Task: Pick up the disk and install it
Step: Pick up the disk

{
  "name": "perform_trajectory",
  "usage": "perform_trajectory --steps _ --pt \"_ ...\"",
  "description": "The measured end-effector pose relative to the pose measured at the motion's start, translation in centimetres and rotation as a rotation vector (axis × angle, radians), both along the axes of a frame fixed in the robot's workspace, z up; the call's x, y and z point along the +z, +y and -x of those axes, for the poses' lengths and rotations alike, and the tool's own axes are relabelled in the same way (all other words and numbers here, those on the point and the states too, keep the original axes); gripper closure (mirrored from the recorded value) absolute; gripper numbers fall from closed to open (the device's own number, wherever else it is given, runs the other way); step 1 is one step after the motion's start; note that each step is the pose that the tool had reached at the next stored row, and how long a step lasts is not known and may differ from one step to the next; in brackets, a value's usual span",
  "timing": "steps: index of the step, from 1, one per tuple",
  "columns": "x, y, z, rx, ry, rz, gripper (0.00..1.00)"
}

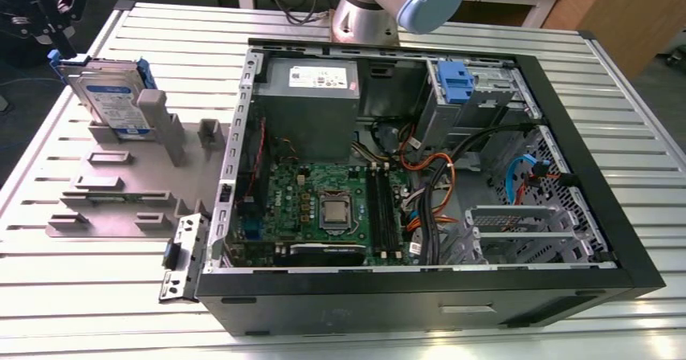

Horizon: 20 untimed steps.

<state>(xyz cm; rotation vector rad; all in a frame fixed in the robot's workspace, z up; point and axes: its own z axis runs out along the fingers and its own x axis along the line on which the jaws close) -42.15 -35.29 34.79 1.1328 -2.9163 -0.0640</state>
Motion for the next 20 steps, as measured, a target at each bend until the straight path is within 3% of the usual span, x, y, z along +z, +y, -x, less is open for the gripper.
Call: perform_trajectory --steps 20 --pt "0.00 0.00 0.00 0.017 0.0000 0.0000 0.89"
